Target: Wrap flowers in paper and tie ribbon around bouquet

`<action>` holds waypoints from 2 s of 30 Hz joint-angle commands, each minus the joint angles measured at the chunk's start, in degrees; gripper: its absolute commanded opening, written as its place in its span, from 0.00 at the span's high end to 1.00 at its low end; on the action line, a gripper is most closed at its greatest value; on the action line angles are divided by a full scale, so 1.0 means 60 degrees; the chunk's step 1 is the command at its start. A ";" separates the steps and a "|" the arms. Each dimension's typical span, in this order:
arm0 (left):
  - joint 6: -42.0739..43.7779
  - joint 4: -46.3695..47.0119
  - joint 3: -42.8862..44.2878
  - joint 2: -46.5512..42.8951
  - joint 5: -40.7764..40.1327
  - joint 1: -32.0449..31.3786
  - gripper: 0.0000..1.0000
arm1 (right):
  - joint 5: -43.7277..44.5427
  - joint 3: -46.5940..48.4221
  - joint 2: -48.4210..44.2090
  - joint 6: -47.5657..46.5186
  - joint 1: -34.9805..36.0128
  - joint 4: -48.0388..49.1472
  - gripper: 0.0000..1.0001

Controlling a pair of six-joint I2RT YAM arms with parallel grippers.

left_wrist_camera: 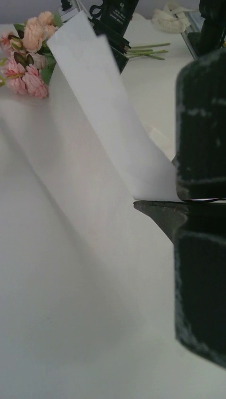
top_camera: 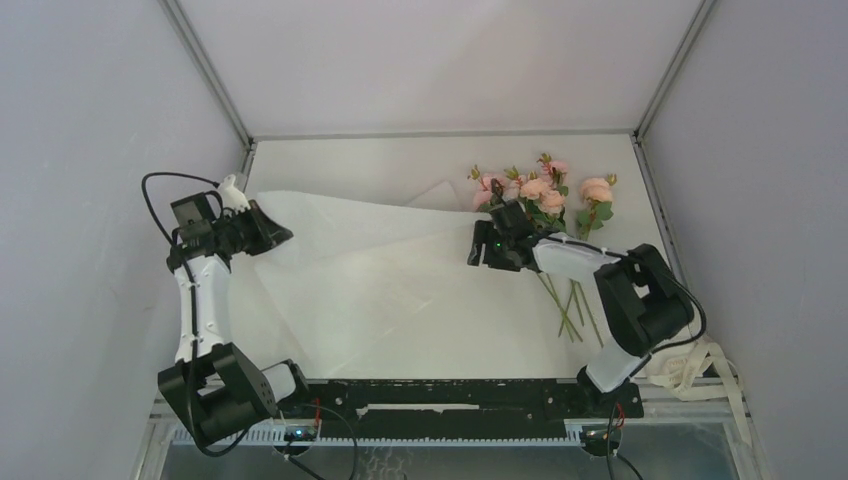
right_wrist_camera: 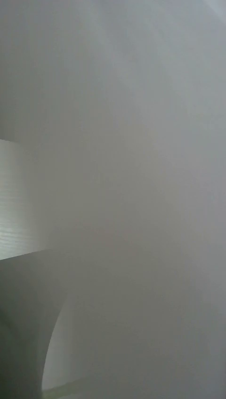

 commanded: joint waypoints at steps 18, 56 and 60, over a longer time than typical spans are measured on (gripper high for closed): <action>0.0446 0.0175 -0.0339 -0.1194 0.1608 0.0020 1.00 | -0.1641 -0.1364 0.0197 0.3821 -0.1793 0.4242 0.31; -0.1871 0.1850 0.0387 -0.0979 0.0339 0.1593 1.00 | -0.2965 -0.0585 -0.4510 -0.0227 -0.3581 -0.0240 1.00; -0.1898 0.2298 0.0294 0.0050 -0.0377 0.1345 1.00 | -0.2779 -0.0583 -0.4289 -0.0267 -0.4064 -0.0561 1.00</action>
